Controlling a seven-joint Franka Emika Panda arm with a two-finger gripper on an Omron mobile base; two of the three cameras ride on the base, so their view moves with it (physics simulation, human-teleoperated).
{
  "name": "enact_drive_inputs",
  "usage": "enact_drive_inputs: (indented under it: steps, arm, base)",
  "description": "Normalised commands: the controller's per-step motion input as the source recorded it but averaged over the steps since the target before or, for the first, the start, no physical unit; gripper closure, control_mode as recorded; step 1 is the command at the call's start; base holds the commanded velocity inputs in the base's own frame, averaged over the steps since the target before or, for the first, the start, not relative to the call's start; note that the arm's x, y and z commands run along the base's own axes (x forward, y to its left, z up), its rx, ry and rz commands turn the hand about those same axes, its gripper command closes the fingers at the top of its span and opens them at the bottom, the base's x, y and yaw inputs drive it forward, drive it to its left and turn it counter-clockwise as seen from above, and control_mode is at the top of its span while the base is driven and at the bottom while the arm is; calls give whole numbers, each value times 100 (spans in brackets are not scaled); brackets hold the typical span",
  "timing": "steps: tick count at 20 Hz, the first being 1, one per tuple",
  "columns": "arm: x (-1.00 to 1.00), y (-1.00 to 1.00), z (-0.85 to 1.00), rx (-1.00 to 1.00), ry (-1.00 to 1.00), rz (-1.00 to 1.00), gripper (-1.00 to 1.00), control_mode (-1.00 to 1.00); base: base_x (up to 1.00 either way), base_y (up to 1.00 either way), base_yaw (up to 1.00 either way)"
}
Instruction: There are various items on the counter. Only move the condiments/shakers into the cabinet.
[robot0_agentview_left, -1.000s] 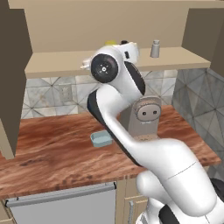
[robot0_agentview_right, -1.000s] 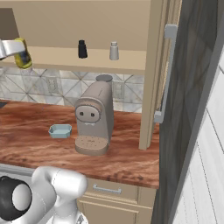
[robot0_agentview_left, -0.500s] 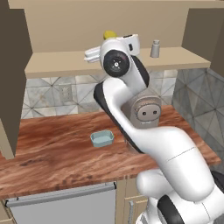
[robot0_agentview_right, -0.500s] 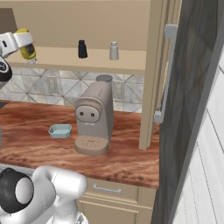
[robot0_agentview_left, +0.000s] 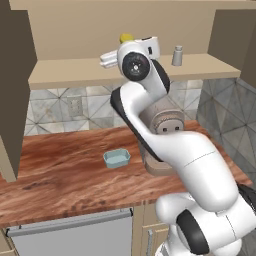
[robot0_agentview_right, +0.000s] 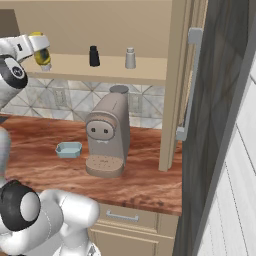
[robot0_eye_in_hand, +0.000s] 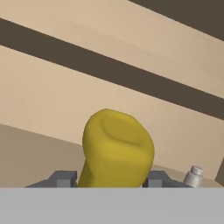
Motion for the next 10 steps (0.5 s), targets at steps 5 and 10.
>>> enact_drive_inputs:
  steps: [5, 10]
  arm:
    - [42, -4, 0, 0, 0, 0, 100, -100]
    - [39, -8, 0, 0, 1, 0, 100, -100]
  base:
    - [0, 0, 0]
    - [0, 0, 0]
